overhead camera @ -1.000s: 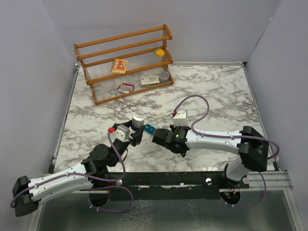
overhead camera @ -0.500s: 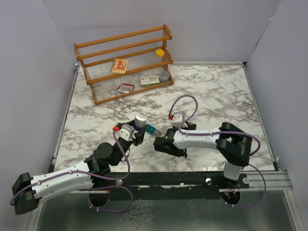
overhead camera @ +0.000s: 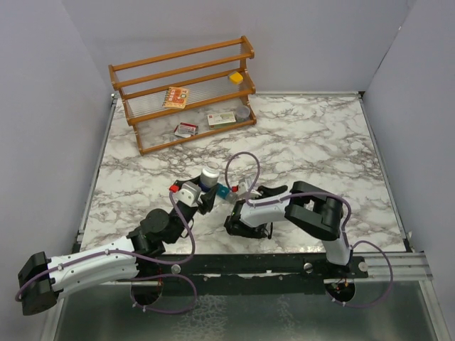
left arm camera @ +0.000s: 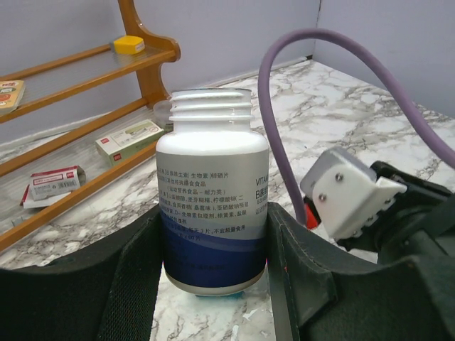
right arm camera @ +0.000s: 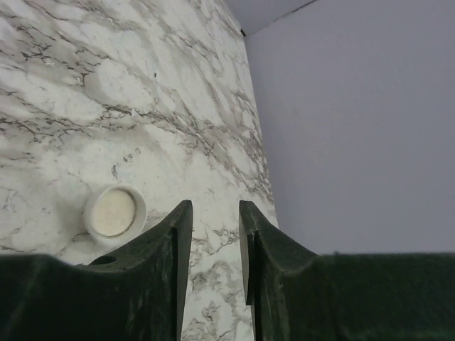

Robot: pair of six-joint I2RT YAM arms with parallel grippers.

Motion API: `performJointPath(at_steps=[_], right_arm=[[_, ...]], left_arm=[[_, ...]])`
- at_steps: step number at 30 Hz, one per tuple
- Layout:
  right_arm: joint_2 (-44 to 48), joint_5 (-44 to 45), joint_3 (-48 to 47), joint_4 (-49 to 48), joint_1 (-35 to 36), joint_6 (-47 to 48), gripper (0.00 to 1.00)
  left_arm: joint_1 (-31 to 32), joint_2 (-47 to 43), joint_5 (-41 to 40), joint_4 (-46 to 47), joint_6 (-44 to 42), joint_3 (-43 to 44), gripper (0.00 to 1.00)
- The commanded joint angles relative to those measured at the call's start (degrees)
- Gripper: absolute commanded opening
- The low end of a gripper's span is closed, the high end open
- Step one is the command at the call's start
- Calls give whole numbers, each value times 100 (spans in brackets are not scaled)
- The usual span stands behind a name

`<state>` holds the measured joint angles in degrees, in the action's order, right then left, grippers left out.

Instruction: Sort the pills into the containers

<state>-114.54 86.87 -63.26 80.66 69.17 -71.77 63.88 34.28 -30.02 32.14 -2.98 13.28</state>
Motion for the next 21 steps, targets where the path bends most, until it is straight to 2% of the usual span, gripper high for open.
performJointPath(at_steps=[1,10,15,21], right_arm=[[-206,87,-69,28,308,-10,33],[-488,-421,-163,28,854,-439,35],[242,-908,45,6,772,-820,38],[1259,-1206,-11,10,436,-496,44]], left_arm=[[19,-96,-152,267,-27,196,4],[14,-41,-184,283,-19,227,4],[15,-143,-161,284,15,186,4],[12,-45,-114,279,35,225,5]])
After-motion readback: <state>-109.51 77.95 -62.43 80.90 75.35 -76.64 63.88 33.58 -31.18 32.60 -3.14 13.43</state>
